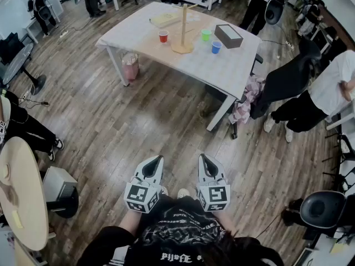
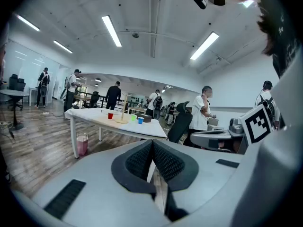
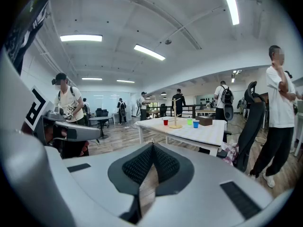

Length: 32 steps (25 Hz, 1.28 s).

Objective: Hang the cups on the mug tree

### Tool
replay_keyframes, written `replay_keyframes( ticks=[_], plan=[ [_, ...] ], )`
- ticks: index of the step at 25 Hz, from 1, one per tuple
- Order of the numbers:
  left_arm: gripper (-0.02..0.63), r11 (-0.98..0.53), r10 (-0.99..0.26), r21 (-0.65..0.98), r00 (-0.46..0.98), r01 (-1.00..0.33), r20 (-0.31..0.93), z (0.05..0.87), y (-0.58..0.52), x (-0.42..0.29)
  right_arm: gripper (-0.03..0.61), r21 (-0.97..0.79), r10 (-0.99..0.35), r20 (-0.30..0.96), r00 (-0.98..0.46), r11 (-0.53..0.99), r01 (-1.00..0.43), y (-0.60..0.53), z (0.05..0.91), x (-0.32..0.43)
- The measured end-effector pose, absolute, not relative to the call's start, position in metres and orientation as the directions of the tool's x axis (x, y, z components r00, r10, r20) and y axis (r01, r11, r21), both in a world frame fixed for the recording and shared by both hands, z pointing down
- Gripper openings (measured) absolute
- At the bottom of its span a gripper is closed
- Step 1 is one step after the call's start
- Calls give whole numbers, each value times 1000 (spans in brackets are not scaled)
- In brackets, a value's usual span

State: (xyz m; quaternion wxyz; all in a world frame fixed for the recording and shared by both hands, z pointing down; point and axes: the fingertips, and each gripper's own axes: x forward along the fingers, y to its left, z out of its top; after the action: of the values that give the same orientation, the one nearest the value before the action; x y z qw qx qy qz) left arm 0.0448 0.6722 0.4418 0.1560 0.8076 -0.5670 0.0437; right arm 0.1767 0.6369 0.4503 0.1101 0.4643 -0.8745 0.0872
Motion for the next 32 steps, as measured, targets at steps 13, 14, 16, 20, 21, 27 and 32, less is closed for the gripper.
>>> replay_keyframes(
  ticks=[13, 14, 16, 20, 21, 27, 32],
  plan=[
    [20, -327, -903, 214, 372, -920, 216, 432, 686, 6, 8, -63, -818, 253, -516, 518, -853, 653, 443, 146],
    [20, -335, -900, 215, 379, -917, 214, 432, 687, 4, 8, -63, -821, 252, -512, 514, -855, 654, 443, 143],
    [20, -351, -894, 215, 394, -912, 212, 432, 687, -1, 9, -67, -826, 251, -505, 505, -860, 654, 443, 138],
    [20, -393, -873, 233, 440, -890, 210, 438, 683, -8, 9, -75, -842, 256, -476, 473, -878, 652, 451, 126],
    [20, -404, -867, 237, 453, -883, 208, 441, 683, -11, 9, -74, -846, 254, -468, 466, -882, 652, 454, 122],
    [20, -421, -850, 231, 470, -877, 235, 454, 677, -20, 9, -77, -851, 276, -447, 444, -893, 653, 467, 108],
    [21, -406, -851, 245, 462, -880, 249, 468, 652, -29, 9, -73, -848, 276, -453, 451, -889, 624, 478, 104]
  ],
)
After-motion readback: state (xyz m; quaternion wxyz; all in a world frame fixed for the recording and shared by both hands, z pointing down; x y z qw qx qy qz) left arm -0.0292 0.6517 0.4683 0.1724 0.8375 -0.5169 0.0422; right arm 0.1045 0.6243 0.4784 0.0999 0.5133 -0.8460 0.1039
